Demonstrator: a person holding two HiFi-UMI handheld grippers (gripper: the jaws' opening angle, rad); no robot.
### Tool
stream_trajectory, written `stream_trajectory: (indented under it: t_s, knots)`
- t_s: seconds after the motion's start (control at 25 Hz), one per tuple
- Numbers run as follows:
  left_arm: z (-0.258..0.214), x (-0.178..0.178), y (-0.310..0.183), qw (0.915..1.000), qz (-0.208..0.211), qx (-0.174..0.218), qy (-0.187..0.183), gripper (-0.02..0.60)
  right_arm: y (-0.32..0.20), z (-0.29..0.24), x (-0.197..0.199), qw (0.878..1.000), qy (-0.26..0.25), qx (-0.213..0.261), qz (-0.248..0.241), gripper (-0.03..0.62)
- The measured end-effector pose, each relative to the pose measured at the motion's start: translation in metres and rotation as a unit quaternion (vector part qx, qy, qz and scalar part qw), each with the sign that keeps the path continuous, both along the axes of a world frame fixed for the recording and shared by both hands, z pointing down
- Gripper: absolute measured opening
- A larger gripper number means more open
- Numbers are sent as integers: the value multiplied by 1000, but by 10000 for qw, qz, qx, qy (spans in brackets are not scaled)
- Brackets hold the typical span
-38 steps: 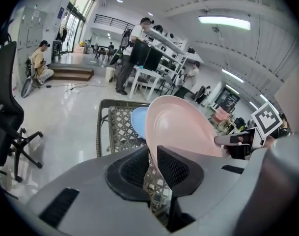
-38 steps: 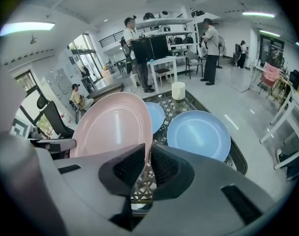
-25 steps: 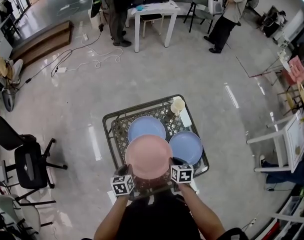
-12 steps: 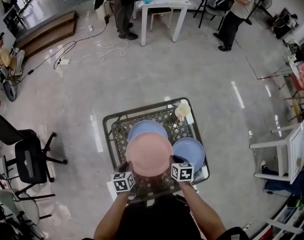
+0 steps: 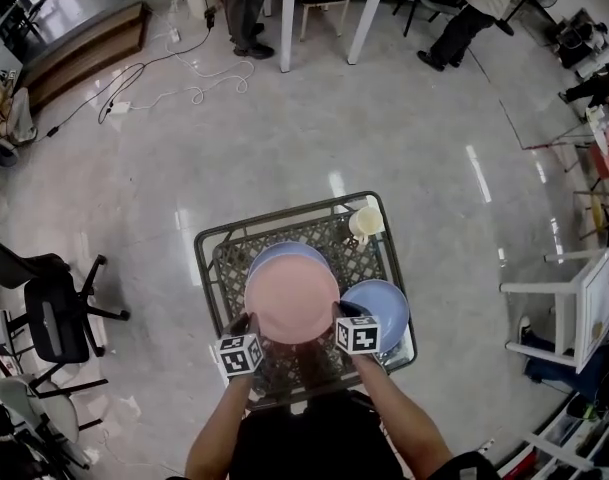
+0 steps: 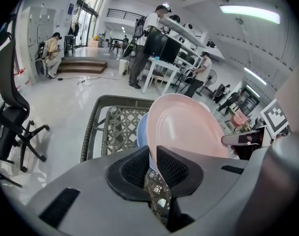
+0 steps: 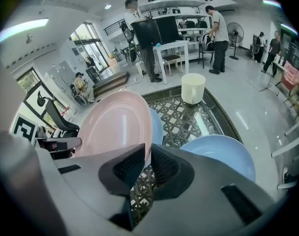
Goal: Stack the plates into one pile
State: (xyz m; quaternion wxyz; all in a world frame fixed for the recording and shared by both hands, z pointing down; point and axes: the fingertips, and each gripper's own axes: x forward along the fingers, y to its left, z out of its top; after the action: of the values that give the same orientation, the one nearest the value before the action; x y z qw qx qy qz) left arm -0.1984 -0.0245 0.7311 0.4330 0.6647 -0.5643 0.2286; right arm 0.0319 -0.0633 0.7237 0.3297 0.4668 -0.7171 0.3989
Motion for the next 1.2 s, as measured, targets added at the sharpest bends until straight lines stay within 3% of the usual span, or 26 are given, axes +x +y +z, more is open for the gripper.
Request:
stream_trajectory:
  t_s: [0.56,1.2]
  knots:
    - [47,-6,-30,9979,-444,-460,-109,51,-36,51,-5,9991,-6,-426,-74,37]
    - [70,-8,-35,9960,-525,-721,-107,51,-45,74,-8,9981,193,-565,-172,37]
